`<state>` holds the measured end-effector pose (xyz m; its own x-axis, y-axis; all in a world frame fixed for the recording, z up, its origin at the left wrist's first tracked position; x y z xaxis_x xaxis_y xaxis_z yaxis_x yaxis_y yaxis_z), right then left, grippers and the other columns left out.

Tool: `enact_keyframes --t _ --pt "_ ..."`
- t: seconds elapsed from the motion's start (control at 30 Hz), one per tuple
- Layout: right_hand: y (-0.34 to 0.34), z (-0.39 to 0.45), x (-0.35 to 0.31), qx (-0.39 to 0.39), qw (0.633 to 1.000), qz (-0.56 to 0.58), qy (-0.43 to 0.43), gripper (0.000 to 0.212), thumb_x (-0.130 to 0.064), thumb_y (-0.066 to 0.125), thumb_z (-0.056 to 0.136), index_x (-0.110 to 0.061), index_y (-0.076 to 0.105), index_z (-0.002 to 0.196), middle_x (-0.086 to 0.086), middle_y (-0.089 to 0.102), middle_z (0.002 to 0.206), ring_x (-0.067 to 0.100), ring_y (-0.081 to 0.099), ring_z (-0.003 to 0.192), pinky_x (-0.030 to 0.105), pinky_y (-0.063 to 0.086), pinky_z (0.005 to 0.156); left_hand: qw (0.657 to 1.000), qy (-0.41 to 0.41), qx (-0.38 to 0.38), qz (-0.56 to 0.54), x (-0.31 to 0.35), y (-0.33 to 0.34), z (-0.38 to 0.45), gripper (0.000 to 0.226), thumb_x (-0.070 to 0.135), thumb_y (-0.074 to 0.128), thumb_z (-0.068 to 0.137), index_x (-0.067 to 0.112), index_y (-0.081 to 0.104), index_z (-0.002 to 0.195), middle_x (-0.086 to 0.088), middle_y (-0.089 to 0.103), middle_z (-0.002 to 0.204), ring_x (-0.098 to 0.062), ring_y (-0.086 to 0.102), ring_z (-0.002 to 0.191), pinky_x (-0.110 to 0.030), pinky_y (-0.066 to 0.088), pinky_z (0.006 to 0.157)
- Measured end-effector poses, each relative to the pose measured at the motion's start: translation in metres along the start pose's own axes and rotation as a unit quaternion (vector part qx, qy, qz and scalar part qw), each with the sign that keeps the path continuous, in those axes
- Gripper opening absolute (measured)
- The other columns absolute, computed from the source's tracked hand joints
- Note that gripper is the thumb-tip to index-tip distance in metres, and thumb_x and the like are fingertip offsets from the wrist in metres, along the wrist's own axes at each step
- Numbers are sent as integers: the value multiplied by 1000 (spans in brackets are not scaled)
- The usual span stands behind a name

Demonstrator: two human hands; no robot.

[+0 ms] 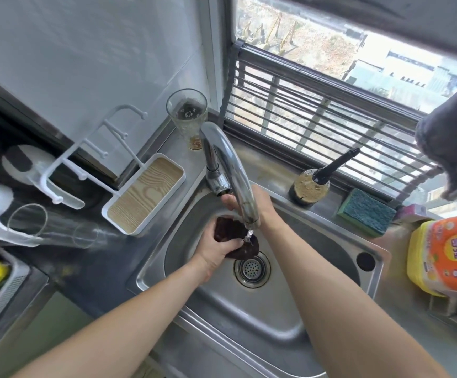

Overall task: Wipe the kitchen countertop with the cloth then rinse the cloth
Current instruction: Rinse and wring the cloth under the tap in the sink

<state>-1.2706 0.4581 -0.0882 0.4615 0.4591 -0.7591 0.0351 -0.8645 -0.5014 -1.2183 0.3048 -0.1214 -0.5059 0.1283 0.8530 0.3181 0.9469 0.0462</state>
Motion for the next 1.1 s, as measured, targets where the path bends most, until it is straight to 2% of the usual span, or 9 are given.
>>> enact_keyframes --t 0.17,0.27,0.37,0.43,0.57,0.7,0.8,0.9,1.1 --pt "13 -19 24 -43 998 40 28 30 -54 65 91 -41 61 64 -17 61 66 12 60 78 34 50 79 1000 22 5 22 4 0 -7 50 -6 75 79 34 68 108 1 74 113 -17 67 111 -26 54 95" --pt "16 -46 52 -71 987 111 94 33 -56 60 96 -27 74 99 -4 76 99 19 70 101 42 56 98 999 34 3 42 3 -1 -7 47 2 78 78 37 67 108 2 74 113 -13 67 107 -33 53 99" --pt "18 -68 74 -76 960 238 130 25 -38 71 94 -18 71 110 9 75 108 26 73 101 56 60 88 997 42 5 68 1 -2 -7 51 6 81 75 37 63 111 2 72 114 -10 66 106 -31 51 102" --pt "22 -77 79 -9 958 263 115 24 -25 80 87 -17 71 107 8 75 102 28 72 98 51 60 89 993 42 9 108 -1 -2 -7 51 15 80 72 39 60 113 0 69 118 -12 65 110 -29 49 102" --pt "40 -89 73 99 960 247 81 35 -39 79 73 -29 69 105 -2 75 102 17 71 99 37 58 91 991 -6 41 127 -9 2 -2 33 17 70 80 24 65 113 -3 70 113 -23 64 110 -37 51 101" --pt "66 -102 60 115 983 134 55 36 -47 70 89 -30 58 118 0 59 107 10 54 98 28 43 88 994 -69 87 10 -7 16 -3 19 15 47 102 14 64 94 -8 67 94 -26 62 96 -36 50 88" --pt "77 -101 52 159 976 132 63 27 -55 64 91 -32 51 98 1 61 93 16 56 85 31 40 76 981 -126 115 -92 -7 24 -8 44 39 36 107 10 68 96 -6 70 86 -20 66 80 -27 55 74" --pt "78 -96 50 214 966 122 79 39 -60 61 90 -24 47 80 -2 62 75 19 58 73 37 44 68 985 -122 112 -46 -6 25 -6 64 52 29 107 5 72 105 -3 74 88 -11 71 79 -23 57 77" --pt "73 -96 45 228 963 107 96 40 -48 58 97 -21 51 68 -1 65 66 22 60 66 33 39 61 988 -99 86 86 -7 15 3 60 58 37 102 13 74 88 -5 77 87 -25 72 88 -39 57 87"
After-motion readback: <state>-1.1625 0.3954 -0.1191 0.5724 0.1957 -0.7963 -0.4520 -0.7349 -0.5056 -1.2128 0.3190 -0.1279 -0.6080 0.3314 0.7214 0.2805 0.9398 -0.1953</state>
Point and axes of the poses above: each hand's wrist, its own z-axis towards the middle knuckle, its own y-axis out of the palm, x = y × z, the point moved 2 cm from there along z, towards the middle knuckle
